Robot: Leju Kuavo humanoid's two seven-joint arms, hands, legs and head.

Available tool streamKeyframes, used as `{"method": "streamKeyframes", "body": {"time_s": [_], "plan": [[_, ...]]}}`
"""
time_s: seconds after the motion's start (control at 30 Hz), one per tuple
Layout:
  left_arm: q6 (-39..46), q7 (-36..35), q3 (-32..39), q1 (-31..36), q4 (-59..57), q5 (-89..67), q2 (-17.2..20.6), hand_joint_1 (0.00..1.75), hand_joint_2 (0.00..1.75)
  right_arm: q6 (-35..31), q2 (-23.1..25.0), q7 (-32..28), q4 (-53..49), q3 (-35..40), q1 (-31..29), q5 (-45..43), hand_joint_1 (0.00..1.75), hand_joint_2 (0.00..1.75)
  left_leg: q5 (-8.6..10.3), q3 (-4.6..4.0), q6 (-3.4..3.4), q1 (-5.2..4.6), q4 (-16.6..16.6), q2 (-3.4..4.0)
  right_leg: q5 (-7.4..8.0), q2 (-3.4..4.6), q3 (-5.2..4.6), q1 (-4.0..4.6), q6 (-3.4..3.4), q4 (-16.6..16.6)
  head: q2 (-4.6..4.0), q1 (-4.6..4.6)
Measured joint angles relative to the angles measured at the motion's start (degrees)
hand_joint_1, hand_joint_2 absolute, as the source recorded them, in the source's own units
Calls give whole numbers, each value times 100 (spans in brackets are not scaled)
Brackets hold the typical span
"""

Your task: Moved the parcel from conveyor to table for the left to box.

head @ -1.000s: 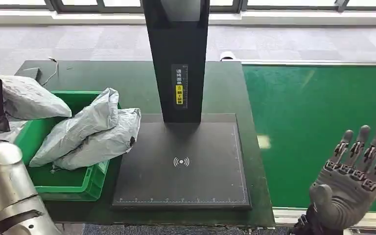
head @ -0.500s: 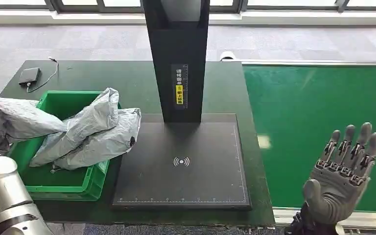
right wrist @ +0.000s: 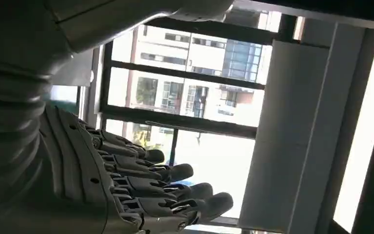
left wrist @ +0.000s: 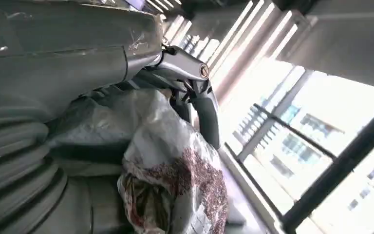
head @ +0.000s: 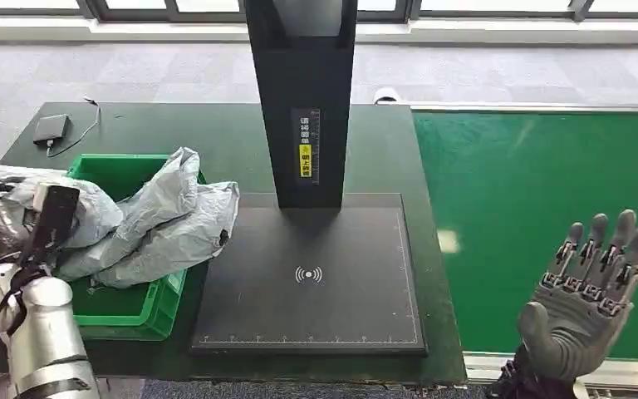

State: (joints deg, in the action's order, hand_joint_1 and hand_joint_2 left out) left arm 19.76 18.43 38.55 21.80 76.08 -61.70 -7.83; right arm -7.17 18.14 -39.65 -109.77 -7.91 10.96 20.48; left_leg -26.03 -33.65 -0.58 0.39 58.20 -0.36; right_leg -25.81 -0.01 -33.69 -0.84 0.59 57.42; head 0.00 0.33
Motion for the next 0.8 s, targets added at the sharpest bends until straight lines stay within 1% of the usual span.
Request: {"method": "streamKeyframes", "body": {"time_s": [0.07,0.1,0.17,0.23,0.37,0.5,0.57,0.67,0.8], "plan": [[-2,170,-269,-178,94,353,-148,0,0,-30,0,13,-26,-32,4,-30,0,175,0,0,0,0,0,9,3,8,-3,0,3,0,0,0],[-20,274,-374,-309,274,567,-232,0,0,-57,0,39,-44,-50,7,-68,0,175,0,0,0,0,1,12,5,13,-5,0,5,0,-2,0],[-103,319,-724,-664,860,509,-468,0,0,-138,0,79,-66,-92,13,-151,0,175,-3,0,3,-1,2,12,5,17,-7,-1,6,-2,0,-2],[-168,175,-1244,-1025,1465,304,-655,0,0,-199,2,77,-98,-131,17,-197,0,175,-5,-4,6,-1,3,4,3,8,-5,-1,7,-3,0,-2],[-238,-100,-2060,-1511,2264,101,-817,0,0,-306,2,72,-118,-138,16,-247,0,175,-18,-4,8,-1,2,9,-4,11,-6,-1,7,-3,-2,0],[161,-408,-2646,-1877,2777,-803,-916,0,0,-365,2,61,-111,-138,0,-256,0,175,-19,-4,7,-1,1,8,-9,9,-4,1,9,-3,0,0],[356,-631,-2845,-1999,2968,-1073,-948,0,0,-395,2,48,-94,-138,-24,-245,0,175,-19,-4,7,0,0,7,-10,6,-2,2,7,-2,-2,0],[551,-813,-2959,-2123,3194,-1093,-951,0,0,-396,2,24,-52,-138,-31,-218,0,175,-19,-3,6,1,-1,7,-11,6,0,2,5,0,0,-2],[945,-791,-2959,-2306,3537,-771,-966,0,0,-291,2,-2,9,-138,-39,-190,0,175,-18,-2,6,1,-1,7,-12,6,0,2,4,3,0,-2]]}}
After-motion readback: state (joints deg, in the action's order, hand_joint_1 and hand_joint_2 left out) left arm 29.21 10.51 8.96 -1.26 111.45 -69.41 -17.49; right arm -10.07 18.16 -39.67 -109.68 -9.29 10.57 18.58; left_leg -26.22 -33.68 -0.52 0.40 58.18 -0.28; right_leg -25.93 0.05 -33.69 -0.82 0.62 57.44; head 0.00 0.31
